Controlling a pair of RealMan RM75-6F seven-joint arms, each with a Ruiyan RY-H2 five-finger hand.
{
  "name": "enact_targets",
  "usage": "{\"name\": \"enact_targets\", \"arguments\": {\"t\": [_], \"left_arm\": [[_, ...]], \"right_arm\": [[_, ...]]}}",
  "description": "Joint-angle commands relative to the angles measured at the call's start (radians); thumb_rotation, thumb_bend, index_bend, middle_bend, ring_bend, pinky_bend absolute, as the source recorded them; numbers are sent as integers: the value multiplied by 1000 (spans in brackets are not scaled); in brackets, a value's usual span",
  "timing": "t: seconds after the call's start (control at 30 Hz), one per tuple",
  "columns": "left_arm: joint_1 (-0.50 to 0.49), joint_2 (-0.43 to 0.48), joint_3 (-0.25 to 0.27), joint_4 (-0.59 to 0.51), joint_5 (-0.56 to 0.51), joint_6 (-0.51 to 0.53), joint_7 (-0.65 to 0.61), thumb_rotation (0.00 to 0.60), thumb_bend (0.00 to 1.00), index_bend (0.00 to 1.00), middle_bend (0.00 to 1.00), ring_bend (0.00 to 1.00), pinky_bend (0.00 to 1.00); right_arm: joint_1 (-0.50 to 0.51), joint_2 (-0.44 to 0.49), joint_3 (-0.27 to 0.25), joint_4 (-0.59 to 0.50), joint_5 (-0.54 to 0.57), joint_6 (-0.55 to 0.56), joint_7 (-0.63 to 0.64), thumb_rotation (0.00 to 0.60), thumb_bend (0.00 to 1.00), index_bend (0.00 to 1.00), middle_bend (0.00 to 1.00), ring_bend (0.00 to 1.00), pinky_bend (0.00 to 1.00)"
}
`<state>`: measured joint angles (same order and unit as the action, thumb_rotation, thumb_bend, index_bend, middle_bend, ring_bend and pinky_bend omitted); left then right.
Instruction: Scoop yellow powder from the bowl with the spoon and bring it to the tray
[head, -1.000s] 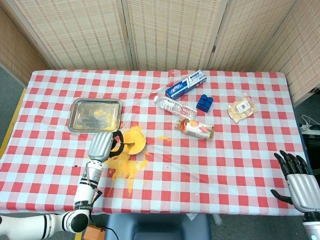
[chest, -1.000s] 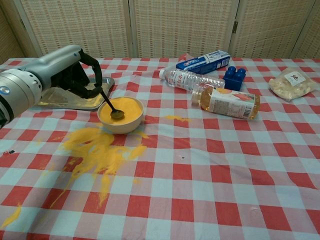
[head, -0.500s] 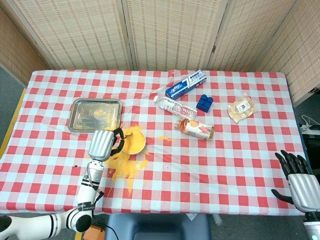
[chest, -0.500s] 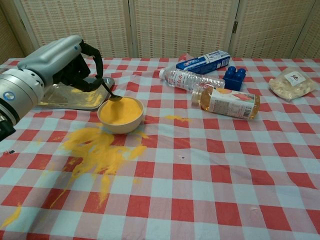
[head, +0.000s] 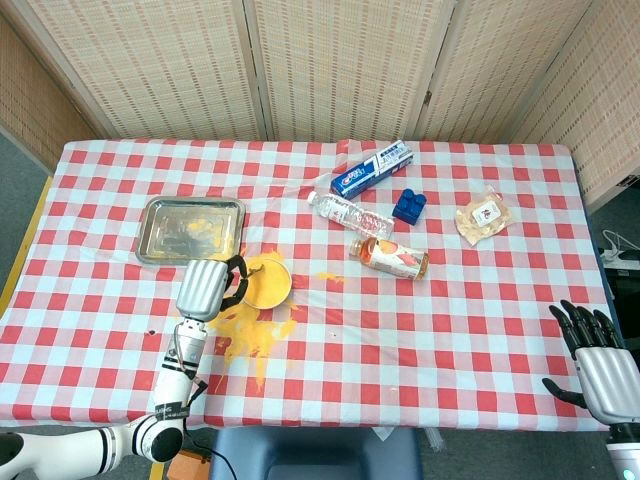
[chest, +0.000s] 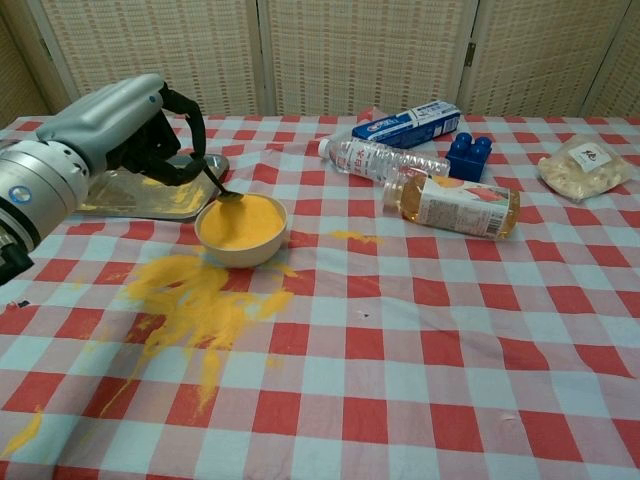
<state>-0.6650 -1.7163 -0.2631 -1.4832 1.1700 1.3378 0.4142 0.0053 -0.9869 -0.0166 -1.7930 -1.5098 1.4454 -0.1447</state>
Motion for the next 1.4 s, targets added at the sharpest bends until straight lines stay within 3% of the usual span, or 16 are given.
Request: {"name": "enact_targets", "arguments": {"t": [0.03,0.27,0.6,0.87,1.2,1.4], "left_arm": [[1,-7,3,16,12,2,-3,600,807,844,1000,1000,1000],[15,13,6,-37,-17,-28,10,600,805,844,1000,1000,1000],[23,94,-13,-201,-182,-125,62,600,804,844,1000,1000,1000],[20,119,-16,-260,-192,-123,62,600,802,844,1000,1000,1000],[21,41,2,-113,12,-12,-30,600,804,844,1000,1000,1000],[16,7,11,-31,60,3,-41,600,803,845,1000,1000,1000]], "right_arm": [[0,0,0,0,-1,2,0,600,65,0,0,0,0],[-1,-1,0,0,-2,3,-1,600,66,0,0,0,0],[-3,-1,-2,-2,-7,7,-3,600,66,0,0,0,0],[-3,-1,-2,-2,-8,6,-4,600,65,0,0,0,0],[-4,0,-3,-2,-8,6,-4,600,65,0,0,0,0],[-3,-1,-2,-2,-5,4,-6,600,66,0,0,0,0]]}}
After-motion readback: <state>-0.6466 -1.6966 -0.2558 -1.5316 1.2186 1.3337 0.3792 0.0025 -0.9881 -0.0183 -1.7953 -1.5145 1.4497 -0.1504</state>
